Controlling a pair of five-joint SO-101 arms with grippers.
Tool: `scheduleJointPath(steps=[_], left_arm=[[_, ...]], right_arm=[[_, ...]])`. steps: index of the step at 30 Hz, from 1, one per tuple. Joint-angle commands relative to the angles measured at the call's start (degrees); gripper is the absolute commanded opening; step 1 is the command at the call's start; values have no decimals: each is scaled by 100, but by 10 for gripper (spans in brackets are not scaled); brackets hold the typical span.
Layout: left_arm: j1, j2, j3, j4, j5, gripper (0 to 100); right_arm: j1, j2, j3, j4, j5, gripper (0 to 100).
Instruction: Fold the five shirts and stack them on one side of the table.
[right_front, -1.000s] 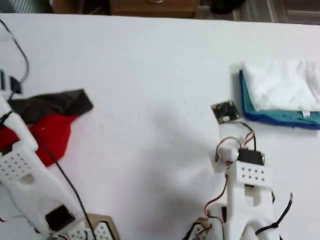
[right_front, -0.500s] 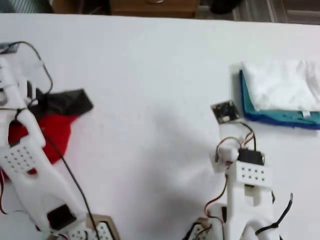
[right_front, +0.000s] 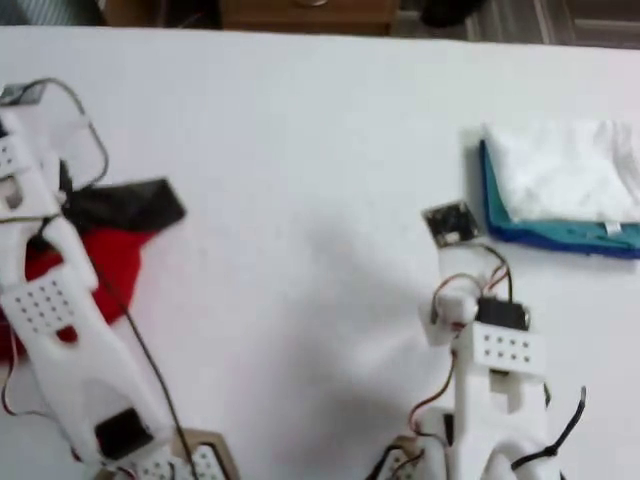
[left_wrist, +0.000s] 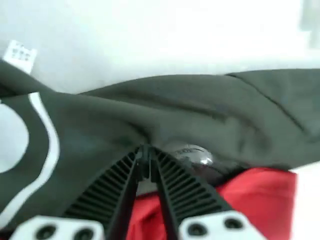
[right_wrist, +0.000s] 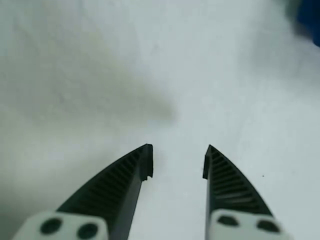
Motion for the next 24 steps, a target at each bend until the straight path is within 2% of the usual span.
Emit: scheduleJointPath(steps=[1,5,9,15,24], left_arm=[[448,-123,-989,396,26,24],[712,-422,-1349,369,9,24],[589,-440,-1147,369,9,30],[264,-53,-646,316,53,221],[-281,862,-655,-114,299,211]], right_arm=[[31,-163,-264,48,26,170],[57,-163,-264,48,26,170],[66,-163,-264,57,26,170],[31,-163,-264,57,44,170],[31,-163,-264,57,53,170]])
